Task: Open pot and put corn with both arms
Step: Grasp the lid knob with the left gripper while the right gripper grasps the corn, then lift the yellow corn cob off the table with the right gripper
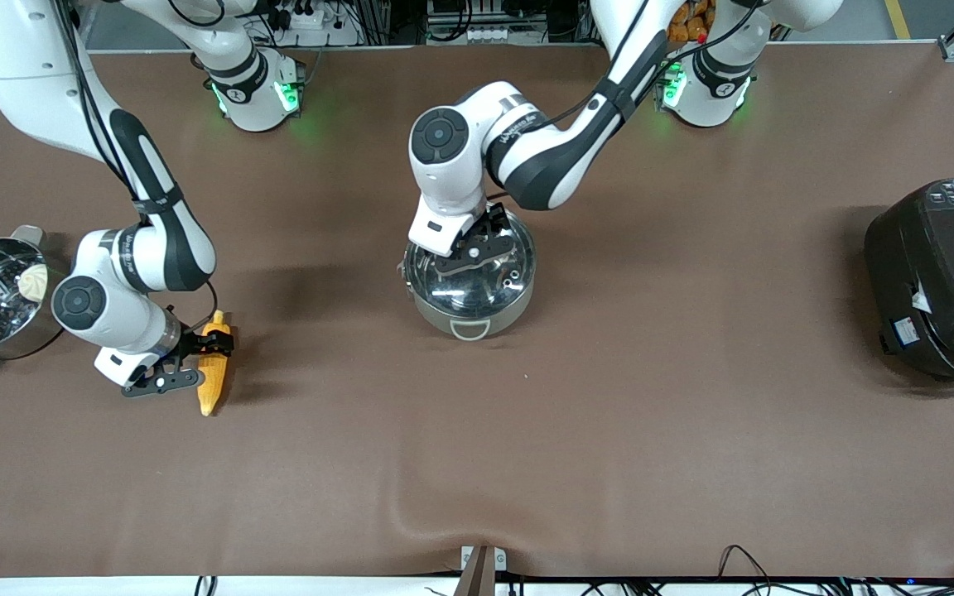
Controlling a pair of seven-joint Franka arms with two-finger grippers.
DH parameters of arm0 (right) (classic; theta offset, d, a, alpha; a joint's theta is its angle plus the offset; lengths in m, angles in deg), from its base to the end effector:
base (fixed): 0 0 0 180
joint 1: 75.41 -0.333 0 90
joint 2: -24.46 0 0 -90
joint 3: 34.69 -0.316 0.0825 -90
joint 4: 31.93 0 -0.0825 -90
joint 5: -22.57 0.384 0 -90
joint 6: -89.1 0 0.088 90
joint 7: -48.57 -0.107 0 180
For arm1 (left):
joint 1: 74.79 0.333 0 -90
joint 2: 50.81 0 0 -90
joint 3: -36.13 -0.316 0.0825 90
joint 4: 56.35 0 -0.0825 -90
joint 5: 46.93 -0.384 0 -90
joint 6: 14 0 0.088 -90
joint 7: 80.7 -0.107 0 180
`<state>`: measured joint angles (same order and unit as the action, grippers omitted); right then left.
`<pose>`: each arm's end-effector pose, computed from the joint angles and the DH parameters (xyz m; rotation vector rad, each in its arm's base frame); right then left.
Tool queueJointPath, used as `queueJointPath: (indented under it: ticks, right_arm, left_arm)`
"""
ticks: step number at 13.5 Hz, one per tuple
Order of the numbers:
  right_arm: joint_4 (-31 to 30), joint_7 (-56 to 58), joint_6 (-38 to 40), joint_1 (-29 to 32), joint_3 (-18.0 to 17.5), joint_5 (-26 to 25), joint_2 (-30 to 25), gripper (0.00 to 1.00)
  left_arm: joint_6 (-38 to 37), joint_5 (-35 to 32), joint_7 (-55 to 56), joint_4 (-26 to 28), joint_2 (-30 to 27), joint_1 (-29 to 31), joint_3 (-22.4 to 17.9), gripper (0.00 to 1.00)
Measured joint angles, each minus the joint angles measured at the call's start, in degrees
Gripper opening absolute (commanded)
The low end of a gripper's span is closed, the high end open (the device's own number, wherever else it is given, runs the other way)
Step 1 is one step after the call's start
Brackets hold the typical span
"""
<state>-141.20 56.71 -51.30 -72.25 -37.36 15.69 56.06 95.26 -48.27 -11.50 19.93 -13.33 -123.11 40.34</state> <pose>0.6293 -0.0067 0.2057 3.0719 0.3385 -0.0164 0.4493 -0.5649 0.3417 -3.0509 -0.4545 0.0894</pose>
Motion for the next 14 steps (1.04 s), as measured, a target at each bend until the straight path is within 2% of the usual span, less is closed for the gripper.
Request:
queueJointPath:
  ticks: [2,5,6,7,8,14]
  right_arm:
    - [-0.12,0.7,-1.7,0.35,0.0,-0.64,1.41,1.0]
    - [-0.15,1.17,-2.14,0.36,-0.06,-1.38,2.03,1.0]
    - [-0.15,1.24,-2.15,0.36,-0.08,-1.41,2.03,0.83]
    - [-0.16,1.31,-2.15,0.36,-0.08,-1.45,2.03,0.29]
    - [-0.17,1.35,-2.16,0.36,-0.09,-1.5,2.03,0.07]
    - [-0.52,1.36,-2.27,0.36,-0.09,-1.97,1.96,0.0]
  left_arm:
    - [0.01,-0.01,0.22,-0.21,0.0,-0.04,-0.13,0.79]
    - [0.0,-0.02,0.22,-0.64,0.0,-0.02,-0.38,0.76]
    - [0.0,-0.06,0.22,-0.7,0.0,-0.02,-0.4,0.76]
    - [0.0,-0.08,0.22,-0.74,0.0,-0.02,-0.46,0.76]
    - [0.0,-0.1,0.22,-0.76,0.0,0.0,-0.55,0.76]
    - [0.0,-2.29,0.21,-0.77,0.0,0.18,-0.71,0.75]
